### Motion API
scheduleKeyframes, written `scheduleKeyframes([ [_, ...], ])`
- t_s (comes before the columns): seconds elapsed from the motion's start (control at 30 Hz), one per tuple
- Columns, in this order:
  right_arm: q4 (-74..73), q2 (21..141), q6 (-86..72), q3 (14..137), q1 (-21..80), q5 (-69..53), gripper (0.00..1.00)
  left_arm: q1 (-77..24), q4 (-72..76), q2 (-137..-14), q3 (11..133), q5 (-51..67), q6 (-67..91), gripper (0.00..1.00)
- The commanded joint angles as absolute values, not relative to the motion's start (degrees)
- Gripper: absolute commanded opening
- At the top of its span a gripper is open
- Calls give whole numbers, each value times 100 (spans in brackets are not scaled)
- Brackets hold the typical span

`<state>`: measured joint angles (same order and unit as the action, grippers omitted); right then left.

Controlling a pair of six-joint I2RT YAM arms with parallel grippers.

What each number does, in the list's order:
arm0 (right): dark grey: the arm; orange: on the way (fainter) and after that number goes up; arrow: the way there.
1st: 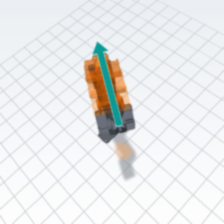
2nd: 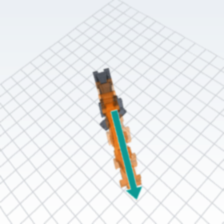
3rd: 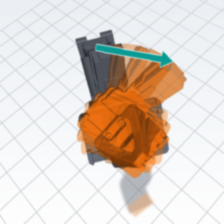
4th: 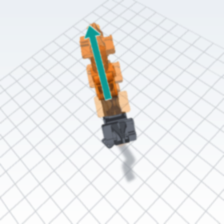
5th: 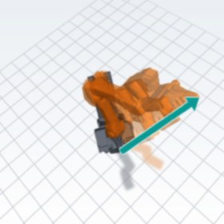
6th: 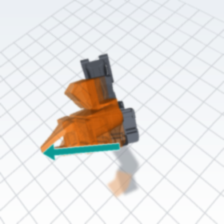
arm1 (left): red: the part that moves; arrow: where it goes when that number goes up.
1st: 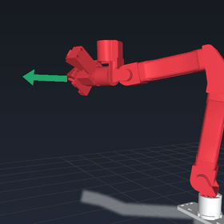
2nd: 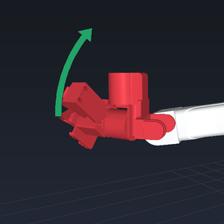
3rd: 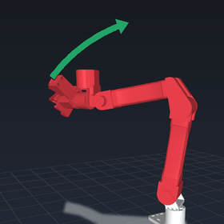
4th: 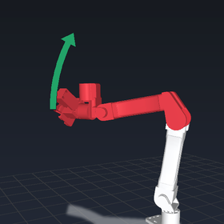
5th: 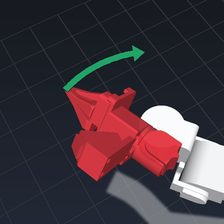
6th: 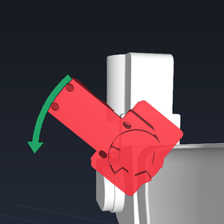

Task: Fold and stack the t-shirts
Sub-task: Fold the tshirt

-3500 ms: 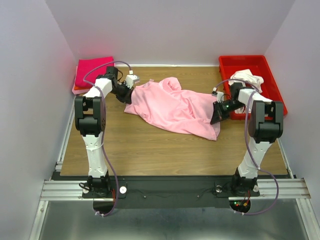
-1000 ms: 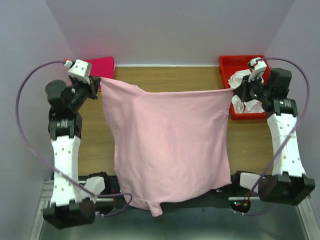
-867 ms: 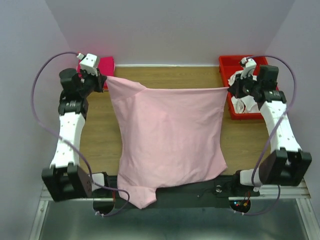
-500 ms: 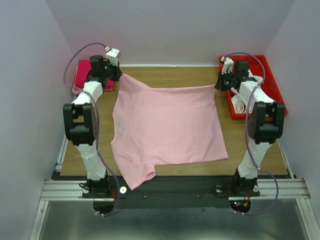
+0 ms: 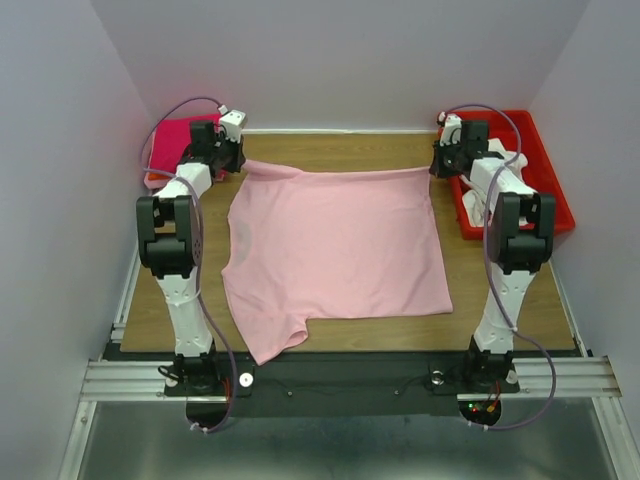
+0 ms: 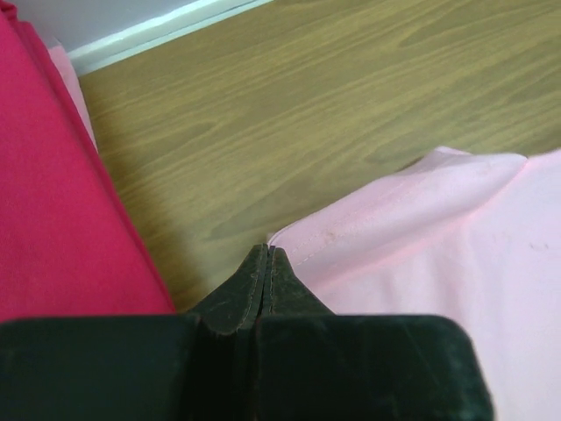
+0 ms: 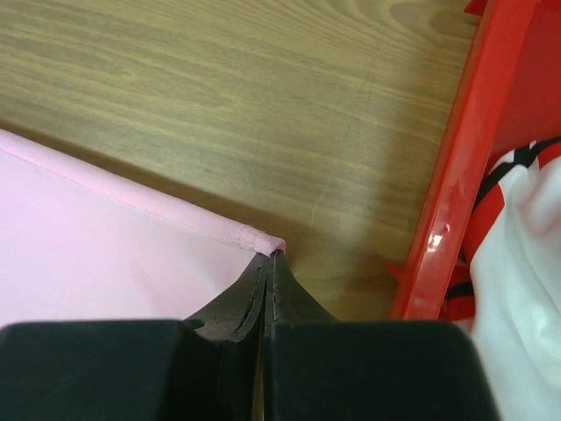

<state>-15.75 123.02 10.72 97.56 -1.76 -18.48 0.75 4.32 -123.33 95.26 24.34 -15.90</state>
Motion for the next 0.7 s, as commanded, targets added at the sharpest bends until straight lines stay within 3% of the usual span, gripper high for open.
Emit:
scheduleKeyframes([
  [0.0, -1310, 11506, 1212, 9494, -123, -1793, 0, 79, 580, -10894, 8775, 2628, -1889, 0],
  [0.43, -1538, 9564, 2056, 7043, -123, -1977, 1, 53, -658, -8473, 6145, 2567, -2926, 0],
  [0.67, -1635, 9808, 2267, 6478, -123, -2109, 1, -298, -651, -8393, 5028, 2163, -3226, 0],
])
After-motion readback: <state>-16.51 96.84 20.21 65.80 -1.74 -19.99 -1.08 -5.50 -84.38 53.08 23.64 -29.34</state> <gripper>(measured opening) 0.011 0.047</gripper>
